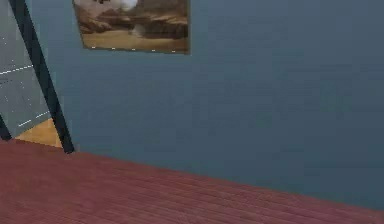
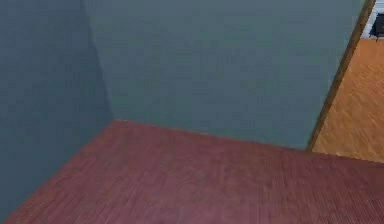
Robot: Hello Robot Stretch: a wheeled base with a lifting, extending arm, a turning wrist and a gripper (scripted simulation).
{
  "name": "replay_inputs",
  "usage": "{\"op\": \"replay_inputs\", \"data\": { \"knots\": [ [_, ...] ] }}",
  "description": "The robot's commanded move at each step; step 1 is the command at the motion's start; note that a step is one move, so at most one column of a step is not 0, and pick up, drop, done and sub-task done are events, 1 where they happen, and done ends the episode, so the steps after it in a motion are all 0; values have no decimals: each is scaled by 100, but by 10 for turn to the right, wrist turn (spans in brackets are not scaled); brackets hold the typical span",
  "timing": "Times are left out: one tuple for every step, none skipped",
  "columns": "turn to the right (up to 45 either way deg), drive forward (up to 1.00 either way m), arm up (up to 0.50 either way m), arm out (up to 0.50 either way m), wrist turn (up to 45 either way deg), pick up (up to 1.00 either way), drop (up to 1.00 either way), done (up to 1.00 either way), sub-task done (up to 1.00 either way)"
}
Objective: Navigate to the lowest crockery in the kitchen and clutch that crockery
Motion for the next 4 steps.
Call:
{"op": "replay_inputs", "data": {
  "knots": [
    [450,0,0,0,0,0,0,0,0],
    [150,0,0,0,0,0,0,0,0],
    [0,20,0,0,0,0,0,0,0],
    [-450,0,0,0,0,0,0,0,0]
  ]
}}
